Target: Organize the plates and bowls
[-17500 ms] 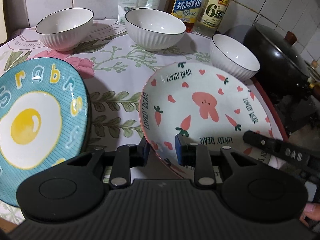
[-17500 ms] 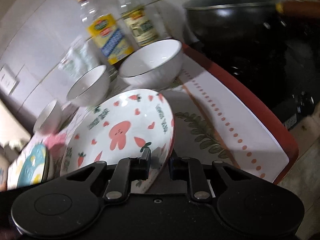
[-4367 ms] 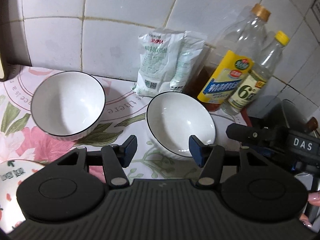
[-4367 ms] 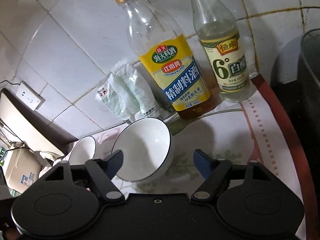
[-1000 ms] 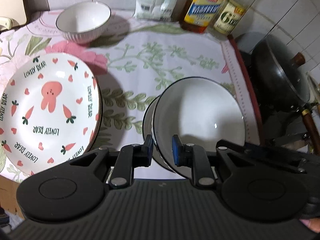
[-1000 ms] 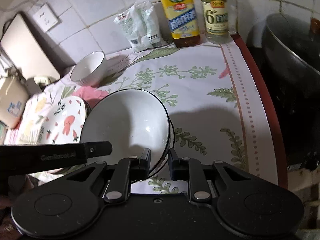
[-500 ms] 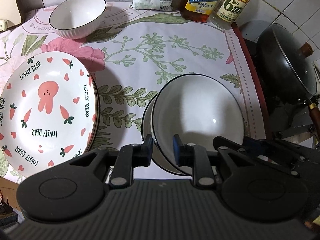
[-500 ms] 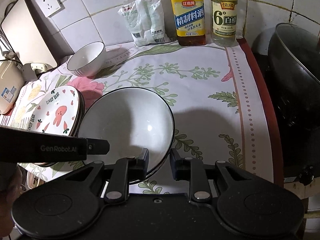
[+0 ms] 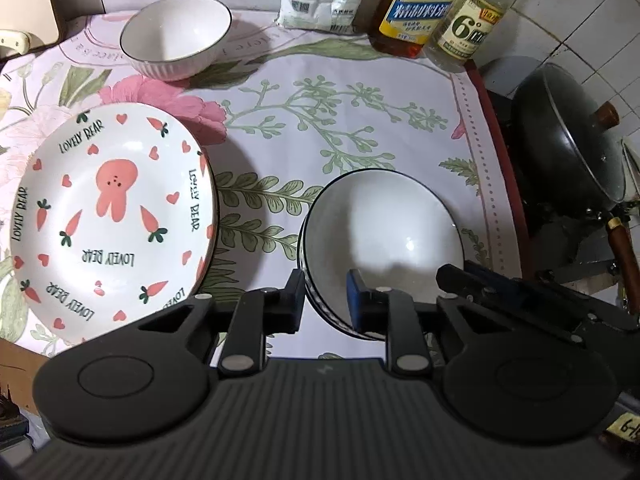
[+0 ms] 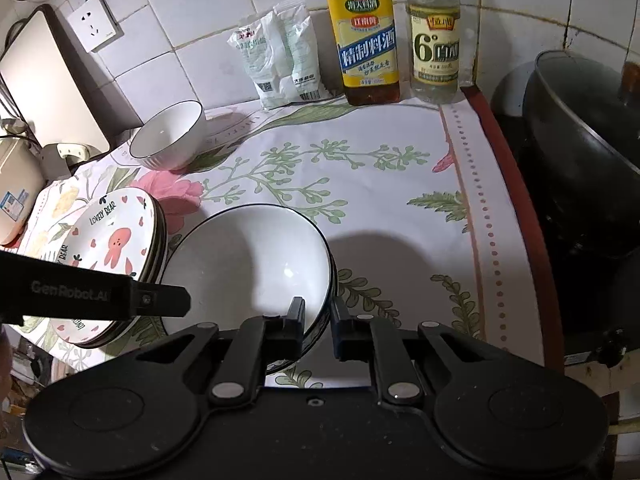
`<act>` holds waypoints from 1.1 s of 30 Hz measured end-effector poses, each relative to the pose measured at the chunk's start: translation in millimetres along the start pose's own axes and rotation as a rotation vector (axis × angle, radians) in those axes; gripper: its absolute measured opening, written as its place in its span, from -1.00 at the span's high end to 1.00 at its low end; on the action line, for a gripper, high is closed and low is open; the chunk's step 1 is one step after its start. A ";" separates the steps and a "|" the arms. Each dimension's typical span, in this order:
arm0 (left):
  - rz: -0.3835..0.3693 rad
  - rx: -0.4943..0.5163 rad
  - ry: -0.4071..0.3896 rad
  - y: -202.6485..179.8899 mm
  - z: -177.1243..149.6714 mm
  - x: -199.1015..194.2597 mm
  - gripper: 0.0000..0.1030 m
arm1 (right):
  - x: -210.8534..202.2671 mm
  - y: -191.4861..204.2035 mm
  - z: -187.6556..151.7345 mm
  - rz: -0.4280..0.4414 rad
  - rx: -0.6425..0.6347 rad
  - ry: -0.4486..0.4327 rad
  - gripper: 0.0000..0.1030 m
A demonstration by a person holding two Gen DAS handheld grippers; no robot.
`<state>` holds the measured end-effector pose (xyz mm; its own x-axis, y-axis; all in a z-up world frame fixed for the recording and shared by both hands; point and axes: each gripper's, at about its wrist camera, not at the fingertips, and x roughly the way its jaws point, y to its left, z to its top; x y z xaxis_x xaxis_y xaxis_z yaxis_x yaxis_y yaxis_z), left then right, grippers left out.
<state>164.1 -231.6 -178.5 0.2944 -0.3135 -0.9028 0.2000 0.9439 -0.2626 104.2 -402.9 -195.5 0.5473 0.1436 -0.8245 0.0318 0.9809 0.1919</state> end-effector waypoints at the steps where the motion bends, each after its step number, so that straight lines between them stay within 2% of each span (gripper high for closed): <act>1: 0.003 0.022 0.003 -1.4 -0.7 -2.7 0.58 | -3.8 1.7 0.2 -0.002 -0.009 -0.008 0.61; 4: 0.032 0.061 -0.007 -3.8 -4.3 -12.0 0.58 | -18.4 5.4 -1.3 0.032 -0.037 -0.031 0.53; 6: 0.027 0.064 -0.013 -1.2 -7.1 -20.0 0.58 | -29.2 6.8 -2.8 0.053 -0.041 -0.052 0.40; 10: 0.010 0.077 -0.033 5.1 -13.3 -42.4 0.54 | -51.8 19.4 -6.1 0.043 -0.096 -0.087 0.30; 12: 0.009 0.089 -0.037 7.4 -15.5 -54.9 0.51 | -60.9 26.0 -7.6 0.047 -0.122 -0.094 0.11; 14: 0.007 0.104 -0.044 10.3 -16.9 -68.6 0.51 | -70.7 32.4 -9.1 0.052 -0.145 -0.102 0.05; 18: 0.016 0.142 -0.078 15.3 -17.5 -95.9 0.33 | -86.8 48.4 -11.0 0.049 -0.194 -0.130 -0.26; 24: 0.026 0.185 -0.126 29.2 -14.1 -128.5 0.21 | -98.8 70.3 -11.5 0.035 -0.232 -0.144 -0.36; 29: 0.016 0.199 -0.144 48.8 -4.2 -142.6 0.20 | -101.7 86.8 -11.3 0.020 -0.233 -0.159 -0.38; 33: 0.026 0.200 -0.131 69.5 5.0 -144.0 0.19 | -99.9 95.0 -9.6 0.056 -0.204 -0.150 -0.38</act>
<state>140.3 -121.4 -65.1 0.4175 -0.3125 -0.8533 0.3680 0.9167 -0.1557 44.5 -322.9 -100.0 0.6622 0.1926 -0.7242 -0.1632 0.9803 0.1115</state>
